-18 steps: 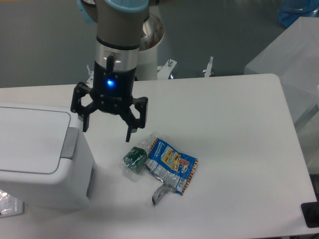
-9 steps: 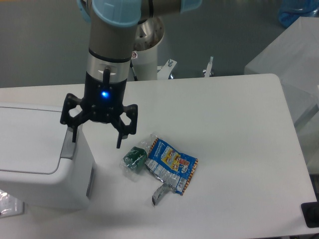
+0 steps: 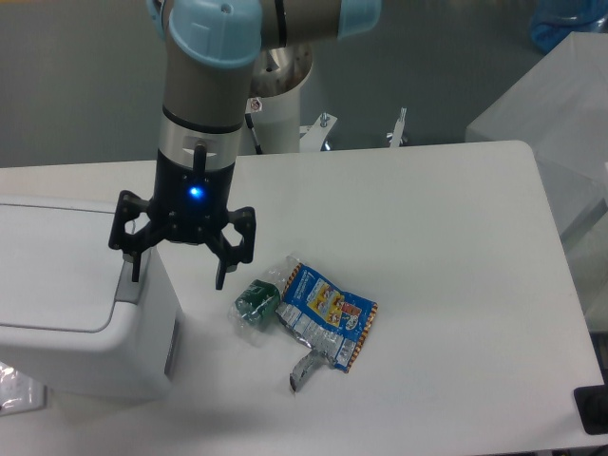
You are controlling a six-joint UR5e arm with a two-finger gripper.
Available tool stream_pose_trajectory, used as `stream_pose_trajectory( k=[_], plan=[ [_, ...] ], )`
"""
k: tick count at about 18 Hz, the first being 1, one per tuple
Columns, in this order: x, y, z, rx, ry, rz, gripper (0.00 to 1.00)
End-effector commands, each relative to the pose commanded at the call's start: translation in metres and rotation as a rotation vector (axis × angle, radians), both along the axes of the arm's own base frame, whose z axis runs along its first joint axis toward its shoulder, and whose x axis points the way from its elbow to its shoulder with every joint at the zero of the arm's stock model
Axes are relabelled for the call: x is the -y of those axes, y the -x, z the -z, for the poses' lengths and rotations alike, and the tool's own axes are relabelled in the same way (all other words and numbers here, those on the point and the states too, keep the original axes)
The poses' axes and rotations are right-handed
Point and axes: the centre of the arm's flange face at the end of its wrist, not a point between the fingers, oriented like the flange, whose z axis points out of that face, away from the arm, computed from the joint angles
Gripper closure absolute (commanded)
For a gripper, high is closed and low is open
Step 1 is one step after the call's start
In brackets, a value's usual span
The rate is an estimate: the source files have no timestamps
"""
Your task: Open the trash can
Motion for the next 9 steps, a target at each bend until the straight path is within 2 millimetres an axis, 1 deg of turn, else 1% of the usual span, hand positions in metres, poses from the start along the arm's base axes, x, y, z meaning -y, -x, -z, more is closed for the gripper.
stream_pose_trajectory(
  k=[2,9],
  plan=[
    [-0.0015,-0.0035,0.0,0.0,0.0,0.006,0.0],
    [-0.0016,-0.0035,0.0033,0.003,0.005,0.007,0.0]
  ],
)
